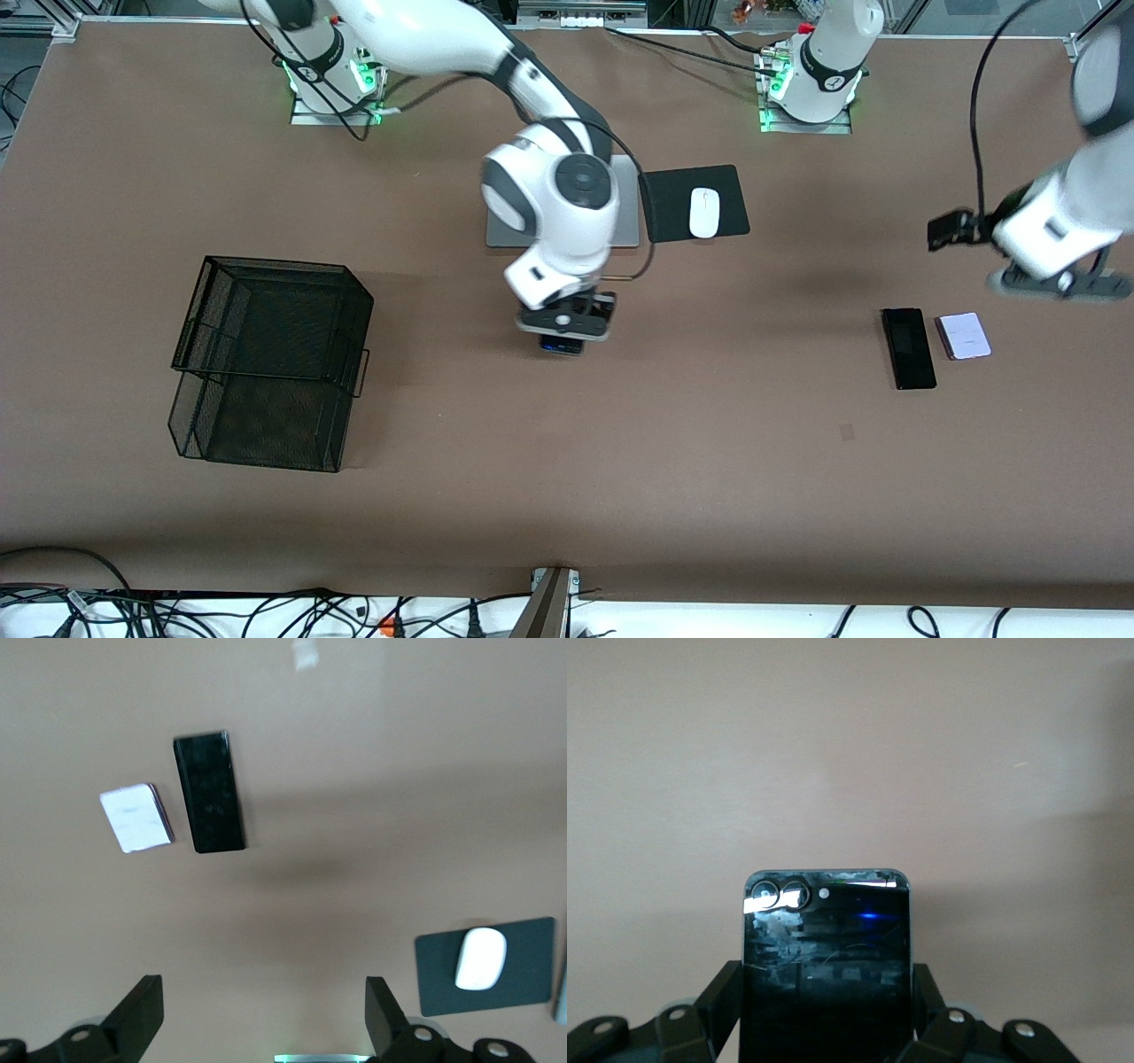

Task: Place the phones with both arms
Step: 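Drop the flip phone into the basket while the left gripper grasps the tall phone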

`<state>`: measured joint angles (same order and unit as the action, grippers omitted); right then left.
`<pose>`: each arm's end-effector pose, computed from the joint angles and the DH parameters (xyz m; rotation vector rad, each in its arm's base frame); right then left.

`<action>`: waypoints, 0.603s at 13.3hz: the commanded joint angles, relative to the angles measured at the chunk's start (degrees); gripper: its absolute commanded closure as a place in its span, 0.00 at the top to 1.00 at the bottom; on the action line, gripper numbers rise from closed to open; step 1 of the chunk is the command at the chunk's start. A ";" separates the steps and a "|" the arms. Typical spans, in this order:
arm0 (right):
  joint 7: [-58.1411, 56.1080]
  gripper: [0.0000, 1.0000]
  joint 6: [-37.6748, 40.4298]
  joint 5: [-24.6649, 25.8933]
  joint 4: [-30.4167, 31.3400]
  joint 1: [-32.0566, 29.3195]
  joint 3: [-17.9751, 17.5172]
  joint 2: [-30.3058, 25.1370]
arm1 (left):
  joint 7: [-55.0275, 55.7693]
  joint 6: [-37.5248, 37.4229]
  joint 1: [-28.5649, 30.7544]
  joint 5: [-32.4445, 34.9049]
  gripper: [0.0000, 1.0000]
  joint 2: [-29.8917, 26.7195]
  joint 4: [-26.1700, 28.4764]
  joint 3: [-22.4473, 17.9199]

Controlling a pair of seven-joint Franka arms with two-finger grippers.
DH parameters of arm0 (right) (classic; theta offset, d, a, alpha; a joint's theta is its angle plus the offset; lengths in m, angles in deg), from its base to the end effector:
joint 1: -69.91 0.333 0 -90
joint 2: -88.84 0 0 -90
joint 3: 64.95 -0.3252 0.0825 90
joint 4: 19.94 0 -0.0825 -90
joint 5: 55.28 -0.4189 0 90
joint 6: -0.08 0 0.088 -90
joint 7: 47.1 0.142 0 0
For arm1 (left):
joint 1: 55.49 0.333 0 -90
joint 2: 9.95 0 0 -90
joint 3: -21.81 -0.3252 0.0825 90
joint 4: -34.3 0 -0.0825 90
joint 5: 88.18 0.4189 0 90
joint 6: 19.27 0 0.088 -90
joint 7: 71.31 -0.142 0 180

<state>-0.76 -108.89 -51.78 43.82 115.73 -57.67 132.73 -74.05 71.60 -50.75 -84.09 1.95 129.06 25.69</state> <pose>0.6127 0.5151 0.3259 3.0458 -0.1228 0.1824 0.6186 0.0216 0.4330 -3.0634 0.0678 0.4266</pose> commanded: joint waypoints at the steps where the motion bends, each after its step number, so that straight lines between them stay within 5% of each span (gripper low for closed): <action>1: -11.76 0.11 -0.88 -1.39 20.44 -4.41 0.71 -15.71 | -1.04 8.40 4.29 0.83 1.00 10.14 -0.03 0.33; 4: -27.75 0.11 -10.53 -1.74 42.08 -6.27 8.51 -30.05 | -1.22 20.71 5.02 2.75 1.00 12.36 6.90 0.33; 8: -41.32 0.11 -12.22 -2.53 51.62 -6.27 20.91 -36.68 | -1.39 42.95 6.33 5.49 1.00 12.71 20.97 0.25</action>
<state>-38.35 -119.31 -53.34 89.94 108.71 -40.25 100.37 -74.78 107.28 -45.50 -79.90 17.01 143.02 25.67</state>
